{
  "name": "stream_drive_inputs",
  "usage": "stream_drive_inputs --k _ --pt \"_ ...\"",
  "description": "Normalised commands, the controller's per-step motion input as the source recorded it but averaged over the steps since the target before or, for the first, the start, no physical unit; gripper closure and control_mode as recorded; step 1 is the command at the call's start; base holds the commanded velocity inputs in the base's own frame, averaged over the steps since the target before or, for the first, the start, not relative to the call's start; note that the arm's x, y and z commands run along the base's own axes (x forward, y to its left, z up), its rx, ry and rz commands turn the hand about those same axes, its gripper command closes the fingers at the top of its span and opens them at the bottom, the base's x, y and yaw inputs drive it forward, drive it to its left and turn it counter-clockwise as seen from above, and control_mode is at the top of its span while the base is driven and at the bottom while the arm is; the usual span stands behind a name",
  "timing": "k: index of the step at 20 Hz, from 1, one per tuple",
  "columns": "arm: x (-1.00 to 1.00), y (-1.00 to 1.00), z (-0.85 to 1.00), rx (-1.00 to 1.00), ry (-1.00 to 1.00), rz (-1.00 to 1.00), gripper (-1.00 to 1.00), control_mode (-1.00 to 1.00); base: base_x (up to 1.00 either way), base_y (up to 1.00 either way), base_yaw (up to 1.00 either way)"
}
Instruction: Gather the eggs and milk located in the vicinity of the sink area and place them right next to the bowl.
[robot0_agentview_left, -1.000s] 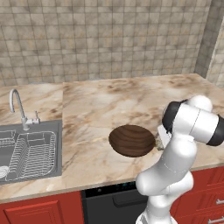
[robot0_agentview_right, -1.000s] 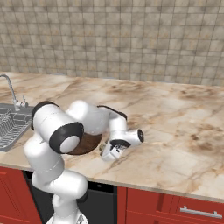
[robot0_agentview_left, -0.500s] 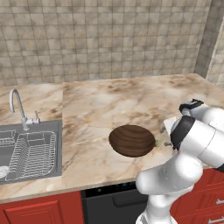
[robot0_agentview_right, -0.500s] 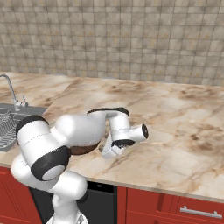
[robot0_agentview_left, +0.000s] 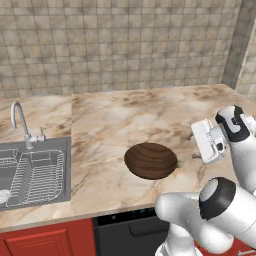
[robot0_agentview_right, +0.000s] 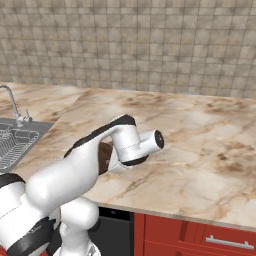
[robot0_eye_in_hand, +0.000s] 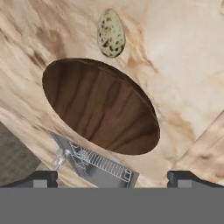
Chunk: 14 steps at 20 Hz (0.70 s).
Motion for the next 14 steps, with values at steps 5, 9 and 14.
stream_drive_inputs --k 5,9,14 --pt "-0.34 0.33 0.66 -0.16 -0.28 0.13 -1.0 -1.0 0.0 0.0 0.0" --pt "-0.38 0.39 0.43 -0.2 -0.31 0.11 -1.0 -1.0 0.0 0.0 0.0" --pt "-0.13 0.32 0.1 -0.15 -0.12 0.06 -1.0 -1.0 0.0 0.0 0.0"
